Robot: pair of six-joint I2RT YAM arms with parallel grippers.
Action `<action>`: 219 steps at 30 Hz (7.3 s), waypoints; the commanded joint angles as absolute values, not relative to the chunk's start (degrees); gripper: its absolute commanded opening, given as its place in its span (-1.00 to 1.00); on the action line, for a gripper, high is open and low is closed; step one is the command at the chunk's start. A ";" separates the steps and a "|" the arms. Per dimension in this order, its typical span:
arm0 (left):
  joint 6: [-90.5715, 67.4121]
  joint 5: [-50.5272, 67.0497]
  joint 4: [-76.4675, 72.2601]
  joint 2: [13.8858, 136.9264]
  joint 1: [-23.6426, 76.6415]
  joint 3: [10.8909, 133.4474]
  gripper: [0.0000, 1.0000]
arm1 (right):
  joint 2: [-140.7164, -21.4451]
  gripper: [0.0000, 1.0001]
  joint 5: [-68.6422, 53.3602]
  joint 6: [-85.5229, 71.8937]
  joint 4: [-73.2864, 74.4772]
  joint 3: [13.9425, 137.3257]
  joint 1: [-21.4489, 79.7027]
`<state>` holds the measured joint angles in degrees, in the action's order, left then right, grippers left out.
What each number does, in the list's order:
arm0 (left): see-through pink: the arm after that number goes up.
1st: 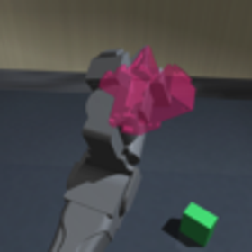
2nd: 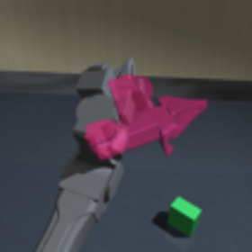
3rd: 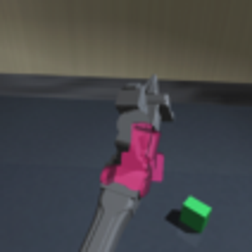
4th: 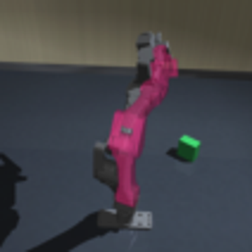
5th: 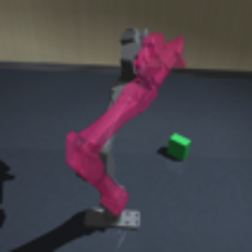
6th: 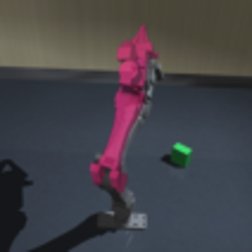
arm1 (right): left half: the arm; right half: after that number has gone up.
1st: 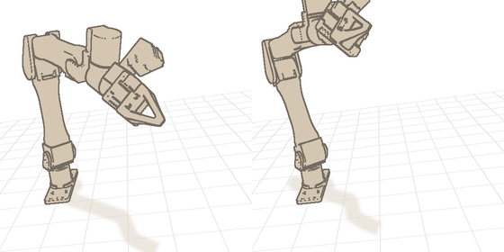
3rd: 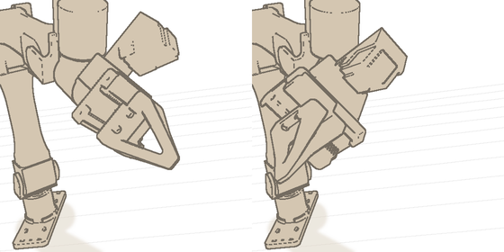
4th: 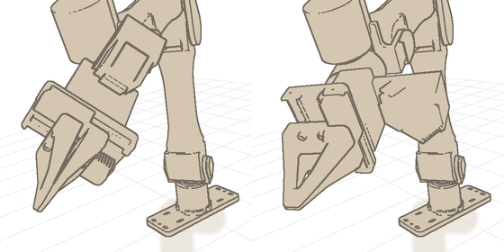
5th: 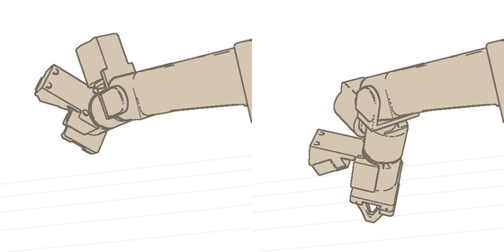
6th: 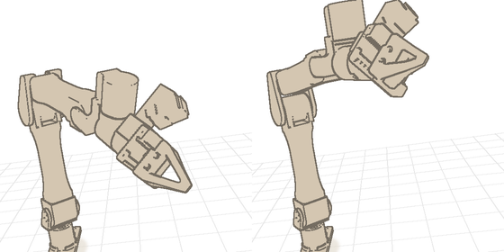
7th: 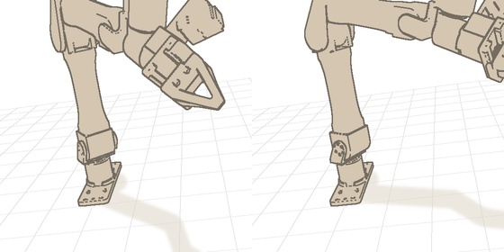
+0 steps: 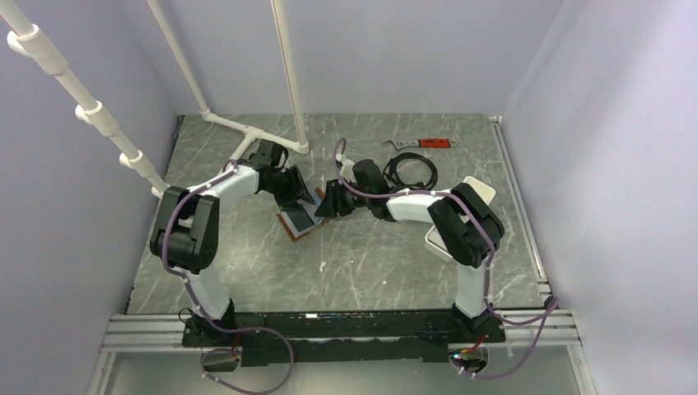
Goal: Put the credit cards into the card holder
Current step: Open the card holder at the center of the board, then move the storage box to the center of the board.
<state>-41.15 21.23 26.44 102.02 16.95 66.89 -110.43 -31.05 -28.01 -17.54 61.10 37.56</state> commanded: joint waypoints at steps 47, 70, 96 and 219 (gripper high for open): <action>-35.95 18.39 30.13 99.21 16.09 66.20 0.18 | -105.39 0.45 -17.81 -16.48 -10.31 60.49 40.43; -35.30 17.42 30.28 94.33 15.91 63.31 0.52 | -112.42 0.25 -10.56 -19.96 -12.29 66.27 41.33; -36.34 8.43 36.39 95.85 13.94 59.87 0.34 | -110.63 0.48 -11.24 -18.79 -5.09 69.82 42.58; -15.14 27.61 38.23 86.81 24.26 69.88 0.65 | -78.57 0.90 -32.13 34.33 48.39 50.81 -1.03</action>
<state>-16.97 25.96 39.22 86.35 24.08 69.60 -77.60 -29.10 32.62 46.22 47.70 -2.46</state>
